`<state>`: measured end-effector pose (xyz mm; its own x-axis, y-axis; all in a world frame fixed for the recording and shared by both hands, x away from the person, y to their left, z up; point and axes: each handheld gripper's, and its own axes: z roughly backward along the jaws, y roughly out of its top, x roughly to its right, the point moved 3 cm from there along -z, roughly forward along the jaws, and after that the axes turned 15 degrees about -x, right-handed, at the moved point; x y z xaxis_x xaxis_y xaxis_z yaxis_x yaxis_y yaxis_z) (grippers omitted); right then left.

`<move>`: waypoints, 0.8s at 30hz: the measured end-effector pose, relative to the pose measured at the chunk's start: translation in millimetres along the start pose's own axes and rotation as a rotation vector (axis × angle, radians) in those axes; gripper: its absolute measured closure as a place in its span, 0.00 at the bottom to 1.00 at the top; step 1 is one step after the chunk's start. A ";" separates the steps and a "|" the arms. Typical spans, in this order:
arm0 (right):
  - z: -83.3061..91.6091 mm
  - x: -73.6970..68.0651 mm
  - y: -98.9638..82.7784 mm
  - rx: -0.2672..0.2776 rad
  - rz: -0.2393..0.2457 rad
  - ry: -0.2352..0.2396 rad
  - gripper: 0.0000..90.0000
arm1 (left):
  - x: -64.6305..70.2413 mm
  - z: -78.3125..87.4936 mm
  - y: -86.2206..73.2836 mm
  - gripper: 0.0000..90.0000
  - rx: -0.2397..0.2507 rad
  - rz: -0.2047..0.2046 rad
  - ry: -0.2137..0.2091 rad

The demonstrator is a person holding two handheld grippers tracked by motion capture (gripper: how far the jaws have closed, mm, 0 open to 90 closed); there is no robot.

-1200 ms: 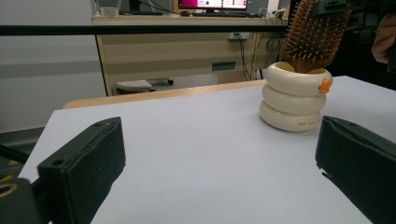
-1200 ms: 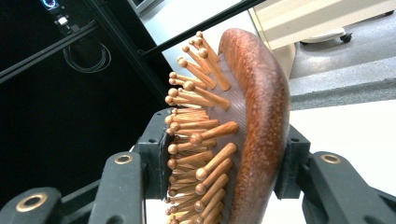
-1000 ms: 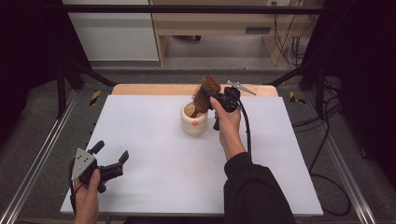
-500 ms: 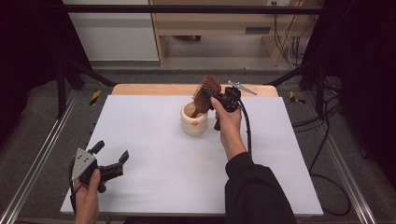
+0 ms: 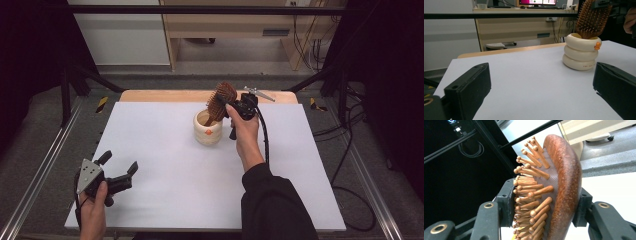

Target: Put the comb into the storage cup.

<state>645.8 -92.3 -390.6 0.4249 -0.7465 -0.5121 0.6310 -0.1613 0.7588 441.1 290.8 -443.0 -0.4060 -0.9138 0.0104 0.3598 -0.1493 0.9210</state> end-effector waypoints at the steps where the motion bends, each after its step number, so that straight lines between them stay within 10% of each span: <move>1: 0.0 0.0 0.0 0.000 0.000 0.000 0.53 | 0.0 0.0 0.0 0.02 0.000 0.000 0.000; 24: 0.1 0.2 0.3 -0.006 0.006 -0.013 0.50 | 0.1 -0.2 -0.1 0.02 -0.001 0.000 -0.001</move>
<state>646.0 -92.6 -390.4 0.4202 -0.7561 -0.5018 0.6325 -0.1525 0.7594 441.2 290.7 -443.2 -0.4066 -0.9135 0.0111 0.3607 -0.1494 0.9206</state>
